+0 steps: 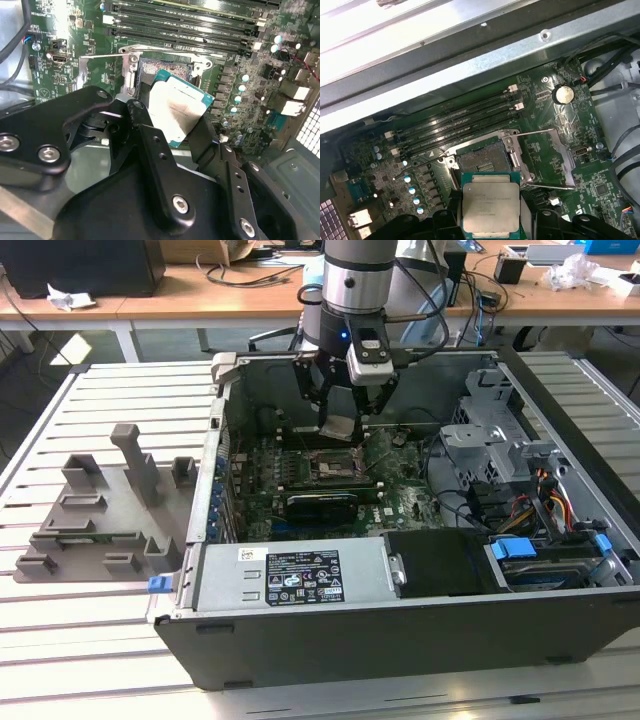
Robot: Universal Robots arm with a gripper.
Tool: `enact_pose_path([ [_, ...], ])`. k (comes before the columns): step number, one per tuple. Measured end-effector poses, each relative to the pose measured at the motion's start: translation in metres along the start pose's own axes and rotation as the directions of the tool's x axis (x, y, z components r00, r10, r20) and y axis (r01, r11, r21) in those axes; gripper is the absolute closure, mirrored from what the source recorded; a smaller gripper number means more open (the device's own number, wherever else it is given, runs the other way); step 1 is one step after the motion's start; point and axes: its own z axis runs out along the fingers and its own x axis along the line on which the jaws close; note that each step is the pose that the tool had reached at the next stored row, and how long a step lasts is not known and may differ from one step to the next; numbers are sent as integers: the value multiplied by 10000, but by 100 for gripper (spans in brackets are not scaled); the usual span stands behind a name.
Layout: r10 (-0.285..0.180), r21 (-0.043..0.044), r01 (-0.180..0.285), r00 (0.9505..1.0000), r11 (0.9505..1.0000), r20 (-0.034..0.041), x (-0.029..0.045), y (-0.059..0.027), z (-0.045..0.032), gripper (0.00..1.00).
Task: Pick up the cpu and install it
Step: 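Place the cpu into insertion slot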
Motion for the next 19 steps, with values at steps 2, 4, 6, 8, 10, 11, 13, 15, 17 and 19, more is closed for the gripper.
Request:
enact_pose_path([
  [2, 165, 3, -165, 9999, 9999, -8, 0, 0, 0, 46],
  [4, 403, 3, -403, 9992, 9992, -22, 0, 0, 0, 46],
  [6, 563, 4, -563, 9984, 9984, -30, 0, 0, 0, 46],
  [8, 729, 9, -729, 9973, 9973, -38, 0, 0, 0, 46],
  [10, 1000, 17, -1000, 9950, 9950, -49, 0, 0, 0, 46],
  [11, 1115, 21, -1115, 9937, 9938, -54, 0, 0, 0, 46],
  [13, 1393, 30, -1393, 9902, 9902, -67, 0, 0, 0, 46],
  [15, 1603, 37, -1603, 9870, 9871, -75, 0, 0, 0, 46],
  [17, 1870, 46, -1870, 9823, 9823, -86, 0, 0, 0, 46],
  [19, 2068, 51, -2068, 9783, 9784, -96, 0, 0, 0, 46],
])
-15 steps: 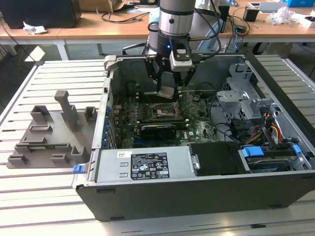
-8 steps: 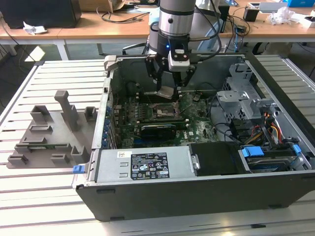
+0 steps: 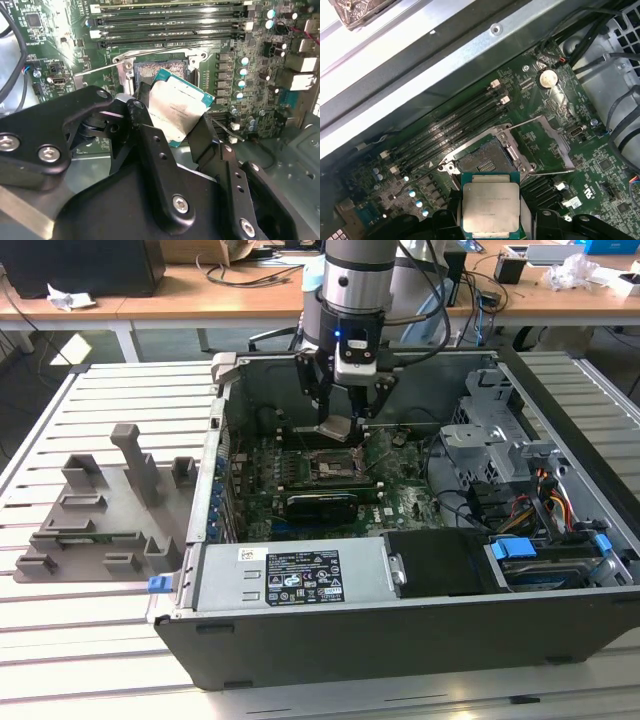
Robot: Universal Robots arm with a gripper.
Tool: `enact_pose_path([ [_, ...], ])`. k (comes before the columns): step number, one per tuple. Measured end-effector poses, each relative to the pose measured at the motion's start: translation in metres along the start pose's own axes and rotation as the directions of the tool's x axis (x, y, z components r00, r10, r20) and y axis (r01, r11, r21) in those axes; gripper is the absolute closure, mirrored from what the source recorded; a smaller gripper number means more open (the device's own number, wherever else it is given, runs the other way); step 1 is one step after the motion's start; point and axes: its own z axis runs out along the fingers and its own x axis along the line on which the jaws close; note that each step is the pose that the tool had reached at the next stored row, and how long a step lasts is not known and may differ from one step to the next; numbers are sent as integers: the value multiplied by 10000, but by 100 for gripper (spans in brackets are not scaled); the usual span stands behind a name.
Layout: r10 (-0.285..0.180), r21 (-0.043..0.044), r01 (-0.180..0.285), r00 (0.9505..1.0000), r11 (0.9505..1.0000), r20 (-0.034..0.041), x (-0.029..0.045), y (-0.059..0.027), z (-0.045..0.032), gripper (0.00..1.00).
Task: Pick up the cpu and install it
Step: 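Place the cpu into insertion slot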
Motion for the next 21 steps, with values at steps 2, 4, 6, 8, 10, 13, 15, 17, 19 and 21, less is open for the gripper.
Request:
enact_pose_path([
  [2, 138, 2, -138, 9999, 9999, -7, 0, 0, 0, 46],
  [4, 279, 4, -279, 9996, 9996, -15, 0, 0, 0, 46],
  [6, 442, 4, -442, 9990, 9990, -24, 0, 0, 0, 46],
  [8, 594, 6, -594, 9982, 9982, -34, 0, 0, 0, 46],
  [10, 739, 4, -739, 9973, 9973, -44, 0, 0, 0, 46],
  [13, 1063, 5, -1063, 9943, 9943, -66, 0, 0, 0, 46],
  [15, 1254, 5, -1254, 9921, 9921, -78, 0, 0, 0, 46],
  [17, 1581, 2, -1581, 9874, 9874, -104, 0, 0, 0, 46],
  [19, 1786, 2, -1786, 9839, 9839, -119, 0, 0, 0, 46],
  [21, 1938, 4, -1938, 9810, 9810, -129, 0, 0, 0, 46],
])
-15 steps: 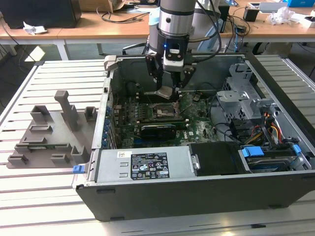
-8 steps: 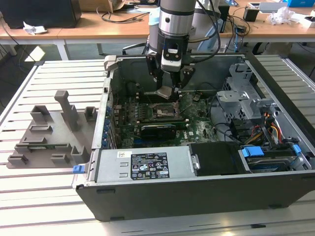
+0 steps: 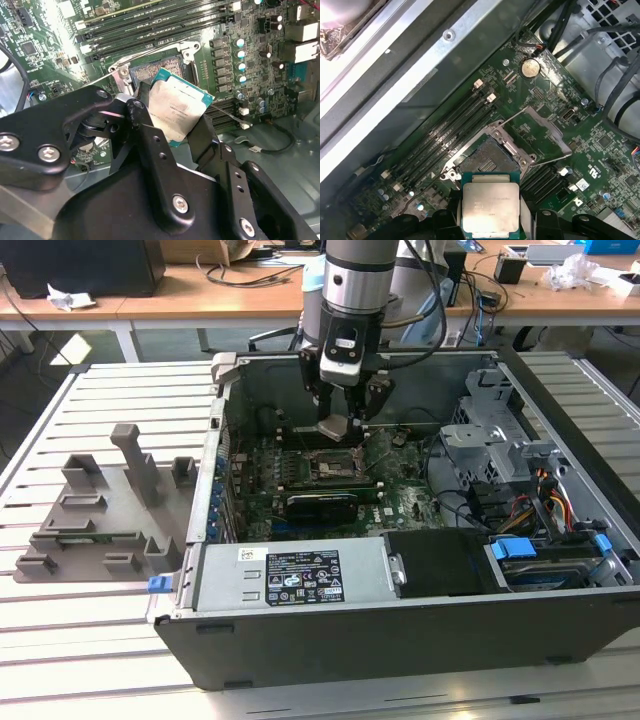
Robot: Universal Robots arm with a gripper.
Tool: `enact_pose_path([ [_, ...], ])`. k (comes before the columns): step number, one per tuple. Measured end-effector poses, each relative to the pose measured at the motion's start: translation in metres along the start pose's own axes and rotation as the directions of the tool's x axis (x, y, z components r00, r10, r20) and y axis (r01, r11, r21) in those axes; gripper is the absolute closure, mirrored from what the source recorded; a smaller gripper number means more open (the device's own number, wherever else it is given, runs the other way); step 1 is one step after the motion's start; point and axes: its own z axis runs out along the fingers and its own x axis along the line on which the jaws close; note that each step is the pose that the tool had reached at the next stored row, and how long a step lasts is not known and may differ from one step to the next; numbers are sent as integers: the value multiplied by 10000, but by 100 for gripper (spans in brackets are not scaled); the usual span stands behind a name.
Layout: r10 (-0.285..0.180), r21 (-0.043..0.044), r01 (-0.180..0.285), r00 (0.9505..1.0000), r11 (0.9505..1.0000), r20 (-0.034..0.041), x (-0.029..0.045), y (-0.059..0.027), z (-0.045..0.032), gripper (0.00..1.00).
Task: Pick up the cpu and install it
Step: 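Place the cpu into insertion slot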
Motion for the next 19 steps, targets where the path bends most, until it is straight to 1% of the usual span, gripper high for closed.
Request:
enact_pose_path([
  [9, 606, -5, -606, 9982, 9982, -42, 0, 0, 0, 46],
  [11, 831, -5, -831, 9965, 9965, -57, 0, 0, 0, 46],
  [16, 1142, -4, -1142, 9934, 9935, -78, 0, 0, 0, 46],
  [19, 1387, -6, -1387, 9903, 9903, -97, 0, 0, 0, 46],
])
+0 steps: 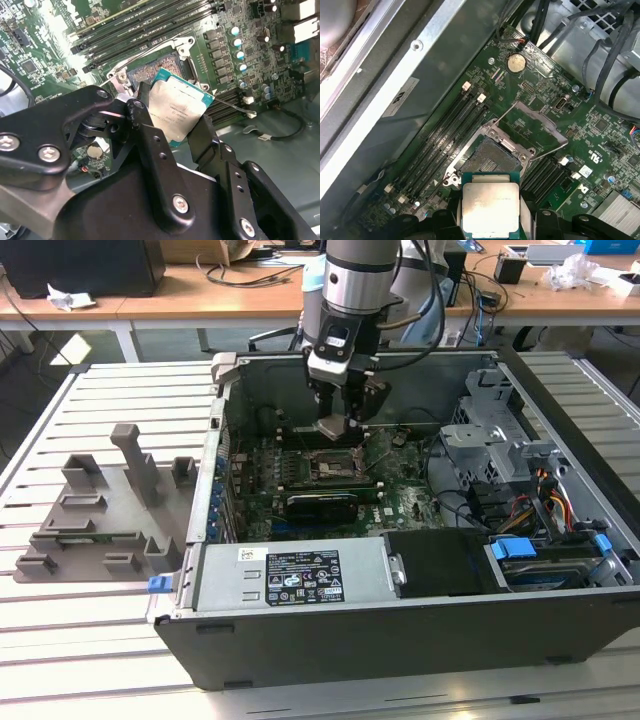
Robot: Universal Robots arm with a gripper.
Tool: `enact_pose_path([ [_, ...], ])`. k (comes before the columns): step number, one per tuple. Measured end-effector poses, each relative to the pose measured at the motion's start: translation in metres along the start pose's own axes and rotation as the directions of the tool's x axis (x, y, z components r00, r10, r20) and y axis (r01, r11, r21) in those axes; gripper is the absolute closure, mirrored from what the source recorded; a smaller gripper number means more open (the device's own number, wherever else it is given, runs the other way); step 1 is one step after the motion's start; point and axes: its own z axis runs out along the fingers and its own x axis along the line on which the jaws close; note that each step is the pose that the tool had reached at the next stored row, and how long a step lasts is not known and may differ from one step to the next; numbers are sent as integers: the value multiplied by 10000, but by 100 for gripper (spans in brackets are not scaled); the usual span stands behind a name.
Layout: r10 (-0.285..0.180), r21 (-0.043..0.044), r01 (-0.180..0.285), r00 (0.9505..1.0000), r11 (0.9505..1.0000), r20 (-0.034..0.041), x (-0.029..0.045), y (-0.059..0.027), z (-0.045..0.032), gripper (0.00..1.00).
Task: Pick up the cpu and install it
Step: 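Place the cpu into insertion slot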
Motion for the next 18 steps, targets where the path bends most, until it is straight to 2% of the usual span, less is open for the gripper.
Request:
enact_pose_path([
  [4, 324, -2, -324, 9995, 9995, -22, 0, 0, 0, 46],
  [11, 921, 1, -921, 9957, 9958, -55, 0, 0, 0, 46],
  [14, 1123, 3, -1123, 9937, 9937, -64, 0, 0, 0, 46],
  [18, 1541, 11, -1541, 9880, 9880, -81, 0, 0, 0, 46],
])
